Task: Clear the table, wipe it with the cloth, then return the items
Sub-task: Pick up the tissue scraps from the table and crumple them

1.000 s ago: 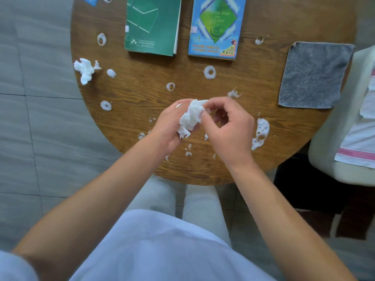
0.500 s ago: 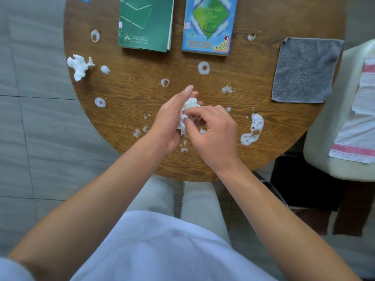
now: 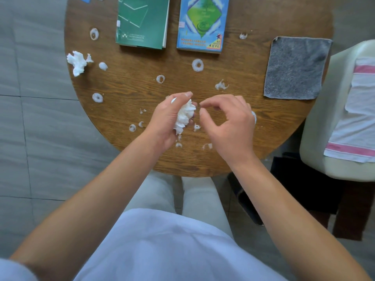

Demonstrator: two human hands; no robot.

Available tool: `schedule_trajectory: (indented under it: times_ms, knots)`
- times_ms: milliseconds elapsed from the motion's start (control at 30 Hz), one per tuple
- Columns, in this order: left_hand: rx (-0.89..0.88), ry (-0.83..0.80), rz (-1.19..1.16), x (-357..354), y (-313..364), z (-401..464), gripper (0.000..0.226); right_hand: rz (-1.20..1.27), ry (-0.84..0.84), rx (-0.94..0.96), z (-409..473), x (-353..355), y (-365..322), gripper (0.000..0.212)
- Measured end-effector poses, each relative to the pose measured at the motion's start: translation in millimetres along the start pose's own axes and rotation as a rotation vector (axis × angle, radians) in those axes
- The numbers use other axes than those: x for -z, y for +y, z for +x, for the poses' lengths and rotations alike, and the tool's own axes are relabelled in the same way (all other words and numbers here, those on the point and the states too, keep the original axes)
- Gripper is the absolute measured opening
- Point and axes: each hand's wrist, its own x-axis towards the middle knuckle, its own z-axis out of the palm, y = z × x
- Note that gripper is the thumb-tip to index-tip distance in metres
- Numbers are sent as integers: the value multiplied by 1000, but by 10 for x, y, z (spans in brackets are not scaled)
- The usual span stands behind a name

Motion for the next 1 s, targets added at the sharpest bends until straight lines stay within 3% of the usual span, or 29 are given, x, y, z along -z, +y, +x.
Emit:
schedule_trajectory:
  times_ms: [167, 400, 600, 767, 1000]
  knots:
    - [5, 33, -114, 38, -110, -184, 24, -2, 34, 14, 8, 158, 75, 9]
    - [67, -5, -430, 314, -295, -350, 15, -42, -137, -111, 130, -34, 91, 34]
    - [36, -47, -536, 795, -259, -434, 19, -187, -279, -73, 440, -605, -77, 48]
    - [40, -89, -557, 1522, -119, -486, 22, -236, -361, 30, 669, -1348, -674, 58]
    - [2, -49, -588, 2228, 201, -447, 20, -380, -436, 112, 910, -2080, -1125, 67]
